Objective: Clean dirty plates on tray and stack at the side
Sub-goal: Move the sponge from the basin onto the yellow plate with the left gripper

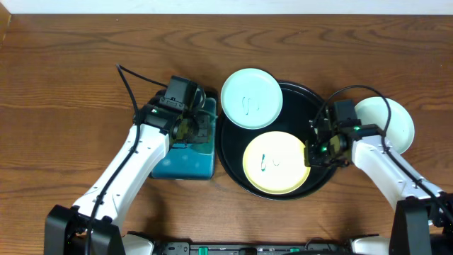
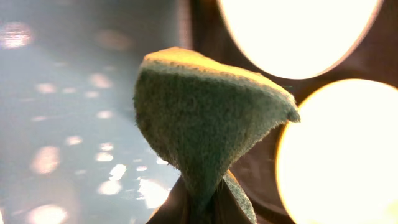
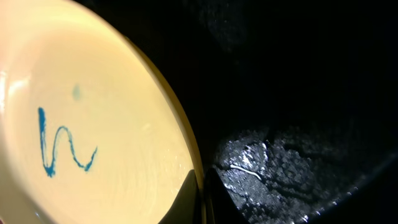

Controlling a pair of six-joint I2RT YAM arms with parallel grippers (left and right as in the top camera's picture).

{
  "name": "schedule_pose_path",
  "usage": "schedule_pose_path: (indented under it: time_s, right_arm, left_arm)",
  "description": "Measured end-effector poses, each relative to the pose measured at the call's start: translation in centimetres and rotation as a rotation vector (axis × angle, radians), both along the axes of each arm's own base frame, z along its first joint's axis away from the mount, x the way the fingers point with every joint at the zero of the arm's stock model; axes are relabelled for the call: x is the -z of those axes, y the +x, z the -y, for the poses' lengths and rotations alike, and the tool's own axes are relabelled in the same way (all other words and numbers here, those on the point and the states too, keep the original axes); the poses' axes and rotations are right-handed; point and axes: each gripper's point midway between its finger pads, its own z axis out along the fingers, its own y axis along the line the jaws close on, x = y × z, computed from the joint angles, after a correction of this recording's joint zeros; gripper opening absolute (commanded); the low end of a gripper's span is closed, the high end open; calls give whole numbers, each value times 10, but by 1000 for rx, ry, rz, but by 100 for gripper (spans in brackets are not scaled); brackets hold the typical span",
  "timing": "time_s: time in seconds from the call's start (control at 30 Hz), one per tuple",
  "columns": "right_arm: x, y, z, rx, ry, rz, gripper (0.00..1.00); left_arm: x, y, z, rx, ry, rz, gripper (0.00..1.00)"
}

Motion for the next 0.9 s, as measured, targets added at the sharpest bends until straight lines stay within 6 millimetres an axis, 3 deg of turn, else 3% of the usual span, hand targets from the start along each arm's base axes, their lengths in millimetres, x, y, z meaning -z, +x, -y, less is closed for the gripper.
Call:
schedule_pose_path:
  time_s: [0.2, 0.4, 0.67, 0.8, 0.9]
  right_arm:
    - [7, 4, -7, 25, -3, 35, 1]
    - [10, 4, -10, 38, -8, 41, 1]
    - [11, 3, -9, 55, -9, 36, 1]
    - [11, 2, -9, 57, -11, 28, 1]
    - [12, 1, -9, 57, -12, 24, 1]
  left_arm:
    - [-14, -4, 52, 91, -150, 29, 8]
    - [-20, -20, 118, 197, -249, 52, 8]
    - [25, -44, 182, 252, -265, -26, 8]
    - [48, -47, 198, 261, -262, -42, 8]
    - [75, -49, 193, 237, -207, -85, 8]
